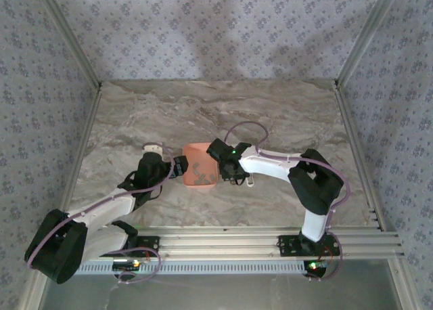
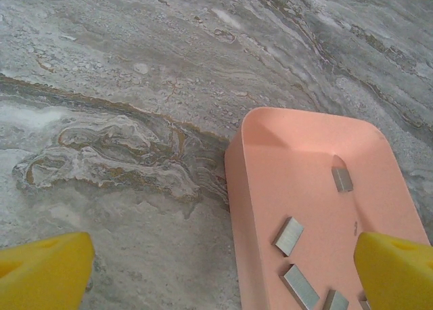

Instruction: Load the staples into the stapler

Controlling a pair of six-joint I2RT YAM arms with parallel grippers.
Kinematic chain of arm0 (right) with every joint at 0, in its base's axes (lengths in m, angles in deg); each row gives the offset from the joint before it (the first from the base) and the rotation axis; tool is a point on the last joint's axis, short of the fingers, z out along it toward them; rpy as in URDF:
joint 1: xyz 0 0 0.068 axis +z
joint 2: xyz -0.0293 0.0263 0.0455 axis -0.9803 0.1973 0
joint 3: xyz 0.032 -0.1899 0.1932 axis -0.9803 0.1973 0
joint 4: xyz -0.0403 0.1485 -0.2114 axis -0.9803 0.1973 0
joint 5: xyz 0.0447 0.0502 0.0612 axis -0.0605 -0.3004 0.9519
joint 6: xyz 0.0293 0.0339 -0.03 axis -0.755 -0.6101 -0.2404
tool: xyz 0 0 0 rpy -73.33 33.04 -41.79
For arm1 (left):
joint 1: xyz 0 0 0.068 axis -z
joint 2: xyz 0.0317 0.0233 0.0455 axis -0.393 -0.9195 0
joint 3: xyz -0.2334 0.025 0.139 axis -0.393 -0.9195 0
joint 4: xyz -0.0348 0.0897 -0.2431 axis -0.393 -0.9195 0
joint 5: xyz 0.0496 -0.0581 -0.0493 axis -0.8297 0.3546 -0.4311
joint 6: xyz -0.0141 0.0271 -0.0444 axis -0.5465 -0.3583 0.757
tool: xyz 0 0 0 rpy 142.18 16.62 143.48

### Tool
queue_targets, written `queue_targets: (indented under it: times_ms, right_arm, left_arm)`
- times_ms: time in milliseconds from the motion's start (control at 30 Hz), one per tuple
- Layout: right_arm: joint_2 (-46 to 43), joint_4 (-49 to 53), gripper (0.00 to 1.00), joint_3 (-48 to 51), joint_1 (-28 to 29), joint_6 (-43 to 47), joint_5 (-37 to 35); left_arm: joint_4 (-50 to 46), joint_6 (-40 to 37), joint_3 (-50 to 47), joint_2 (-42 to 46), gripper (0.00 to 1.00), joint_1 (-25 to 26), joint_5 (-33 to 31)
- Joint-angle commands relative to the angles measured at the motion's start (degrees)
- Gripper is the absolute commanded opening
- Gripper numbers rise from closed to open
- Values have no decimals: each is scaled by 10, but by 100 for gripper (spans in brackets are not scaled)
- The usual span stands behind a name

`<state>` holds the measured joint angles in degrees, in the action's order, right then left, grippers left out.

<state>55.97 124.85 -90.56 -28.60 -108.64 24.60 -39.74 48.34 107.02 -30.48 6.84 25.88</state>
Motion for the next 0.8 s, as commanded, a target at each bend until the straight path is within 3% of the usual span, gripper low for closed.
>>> queue_targets:
  times_ms: [0, 767]
  right_arm:
    - [22, 11, 23, -7, -1, -15, 15]
    - [20, 14, 29, -9, -1, -19, 15]
  left_arm:
    - [1, -11, -7, 10, 99, -4, -4]
    - [-3, -13, -7, 17, 99, -6, -2]
